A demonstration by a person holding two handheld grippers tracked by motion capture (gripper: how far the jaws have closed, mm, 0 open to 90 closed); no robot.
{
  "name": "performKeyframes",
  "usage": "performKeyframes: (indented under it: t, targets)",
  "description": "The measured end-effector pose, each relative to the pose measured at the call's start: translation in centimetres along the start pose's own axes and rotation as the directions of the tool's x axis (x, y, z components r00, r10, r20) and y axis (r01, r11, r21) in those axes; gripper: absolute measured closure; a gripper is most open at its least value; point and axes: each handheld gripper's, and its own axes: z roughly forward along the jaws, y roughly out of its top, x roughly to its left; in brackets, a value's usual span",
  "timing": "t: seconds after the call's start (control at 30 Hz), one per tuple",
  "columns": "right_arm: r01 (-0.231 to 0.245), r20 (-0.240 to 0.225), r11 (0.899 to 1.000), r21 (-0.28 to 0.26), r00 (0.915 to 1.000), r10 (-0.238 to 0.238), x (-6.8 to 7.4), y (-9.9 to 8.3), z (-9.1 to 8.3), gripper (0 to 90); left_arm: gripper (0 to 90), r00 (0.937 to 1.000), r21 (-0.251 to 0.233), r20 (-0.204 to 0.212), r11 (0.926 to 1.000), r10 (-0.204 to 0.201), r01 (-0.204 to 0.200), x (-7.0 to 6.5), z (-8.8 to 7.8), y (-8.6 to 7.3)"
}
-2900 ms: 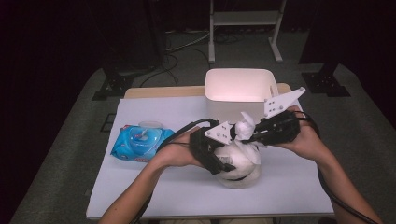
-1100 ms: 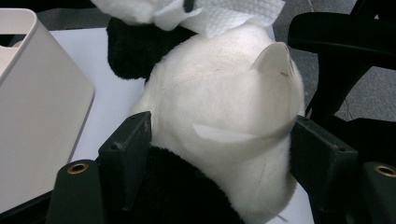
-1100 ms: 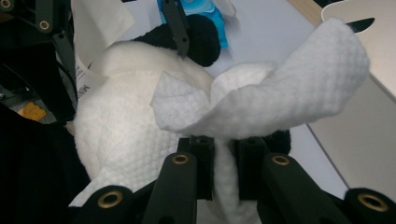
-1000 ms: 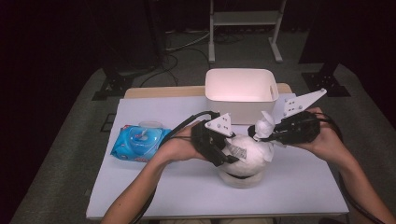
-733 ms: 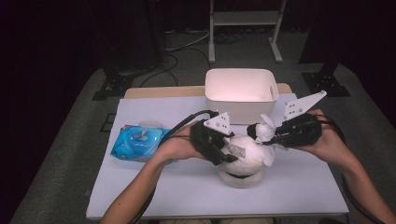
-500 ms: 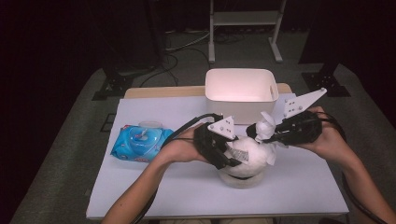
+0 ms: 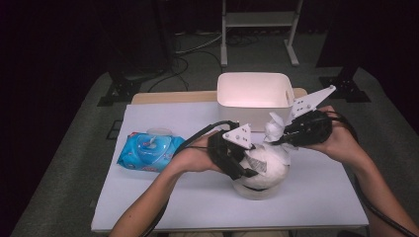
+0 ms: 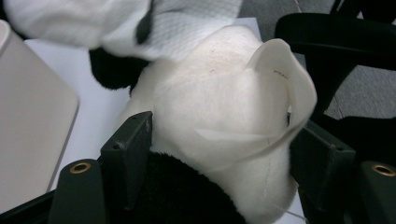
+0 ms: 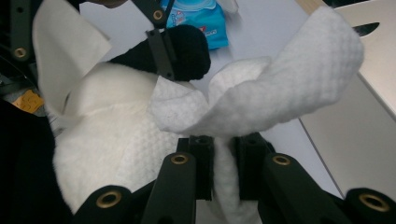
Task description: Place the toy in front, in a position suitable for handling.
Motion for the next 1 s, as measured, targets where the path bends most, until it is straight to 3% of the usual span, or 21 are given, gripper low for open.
performKeyframes:
  t: [0.27, 0.53, 0.73, 1.0]
  targets:
    - [-0.048, -0.008, 0.999, -0.025, 0.9988, 0.048, 0.0, -2.3, -0.9, 79.5, 27.7, 0.9995, -0.005, -0.006, 0.9995, -0.03, 0.03, 0.6, -0.5, -0.6]
    - [-0.09, -0.008, 0.996, -0.029, 0.9959, 0.09, -0.1, -4.5, -1.1, 79.3, 27.4, 0.9996, -0.015, 0.005, 0.9995, -0.027, 0.027, 0.5, -0.3, -0.6]
    - [-0.047, 0.002, 0.999, -0.02, 0.9989, 0.047, 0.7, -3.5, -1.4, 79.4, 26.9, 0.9999, -0.006, 0.002, 0.9999, -0.014, 0.014, 0.5, -0.1, -0.2]
    - [0.017, -0.043, 1.0, -0.017, 0.9989, -0.017, 1.6, -1.0, -0.5, 79.3, 26.7, 1.0, -0.001, -0.001, 1.0, 0.0, 0.0, 0.4, 0.5, 0.6]
